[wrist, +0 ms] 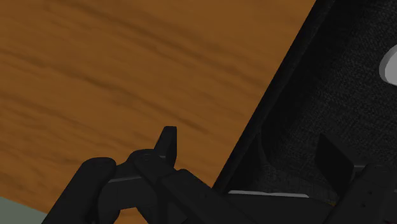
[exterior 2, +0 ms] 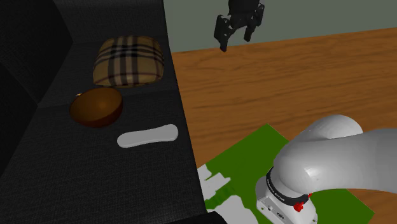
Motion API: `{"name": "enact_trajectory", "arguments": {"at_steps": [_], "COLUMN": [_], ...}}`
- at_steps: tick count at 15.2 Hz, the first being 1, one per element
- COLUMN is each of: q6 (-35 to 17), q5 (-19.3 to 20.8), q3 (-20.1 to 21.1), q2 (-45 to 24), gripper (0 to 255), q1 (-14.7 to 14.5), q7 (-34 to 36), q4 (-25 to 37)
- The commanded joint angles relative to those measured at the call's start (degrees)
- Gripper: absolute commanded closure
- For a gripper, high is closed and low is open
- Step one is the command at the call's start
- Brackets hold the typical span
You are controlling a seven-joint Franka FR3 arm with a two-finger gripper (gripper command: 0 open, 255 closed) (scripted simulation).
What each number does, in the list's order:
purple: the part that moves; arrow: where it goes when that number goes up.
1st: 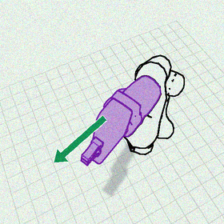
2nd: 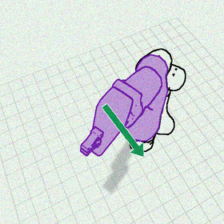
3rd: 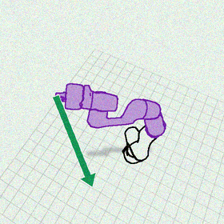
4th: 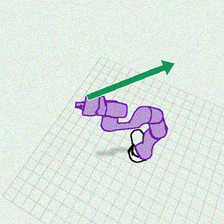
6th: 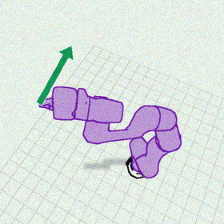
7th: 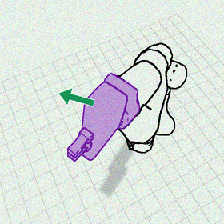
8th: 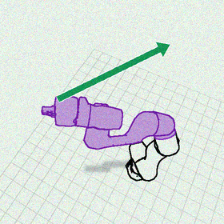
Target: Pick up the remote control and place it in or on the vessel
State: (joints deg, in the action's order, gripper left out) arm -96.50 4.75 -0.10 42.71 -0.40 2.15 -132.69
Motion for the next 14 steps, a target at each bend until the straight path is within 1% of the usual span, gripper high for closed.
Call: {"name": "enact_trajectory", "arguments": {"at_steps": [1,14], "q6": [0.0,-15.58], "q5": [0.0,-2.98], "q3": [0.0,4.28], "q2": [0.0,-15.89], "gripper": [0,0], "q1": [0.0,-10.71], "q7": [0.0,-12.41], "q4": [0.0,-1.72]}}
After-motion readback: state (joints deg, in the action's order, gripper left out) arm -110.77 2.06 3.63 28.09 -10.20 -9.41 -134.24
